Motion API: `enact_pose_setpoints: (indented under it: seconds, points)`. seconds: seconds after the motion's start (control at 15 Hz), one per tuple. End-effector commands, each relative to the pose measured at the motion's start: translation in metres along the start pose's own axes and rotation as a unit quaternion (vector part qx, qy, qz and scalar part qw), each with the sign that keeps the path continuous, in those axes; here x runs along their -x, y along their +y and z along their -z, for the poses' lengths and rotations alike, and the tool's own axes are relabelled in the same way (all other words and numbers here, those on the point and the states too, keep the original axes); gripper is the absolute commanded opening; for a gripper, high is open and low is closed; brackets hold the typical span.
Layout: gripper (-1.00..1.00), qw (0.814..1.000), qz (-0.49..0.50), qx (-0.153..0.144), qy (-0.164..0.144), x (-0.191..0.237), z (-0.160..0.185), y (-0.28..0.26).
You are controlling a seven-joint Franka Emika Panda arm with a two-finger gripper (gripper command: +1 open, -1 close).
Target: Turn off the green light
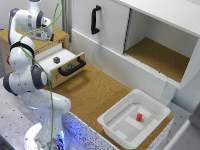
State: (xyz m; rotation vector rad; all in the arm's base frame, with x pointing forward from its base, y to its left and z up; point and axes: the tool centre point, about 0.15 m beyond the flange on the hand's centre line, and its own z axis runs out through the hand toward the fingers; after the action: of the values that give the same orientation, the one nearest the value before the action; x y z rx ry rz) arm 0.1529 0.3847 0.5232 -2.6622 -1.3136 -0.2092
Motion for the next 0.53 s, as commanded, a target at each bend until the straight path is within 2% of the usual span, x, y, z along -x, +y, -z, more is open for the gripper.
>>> enact_pose_setpoints:
  seconds: [0.0,0.07,0.13,0.47]
  points:
    - [1.00,0.994,0.081,0.014,-0.075,-0.025,-0.013,-0.044]
    - [1.00,0.993,0.089,0.018,-0.075,-0.030,-0.018,-0.047]
    - [-1.00,0.992,0.099,0.024,-0.072,-0.034,-0.020,-0.050]
    - [-1.00,0.988,0.127,0.043,-0.078,-0.039,-0.029,-0.057]
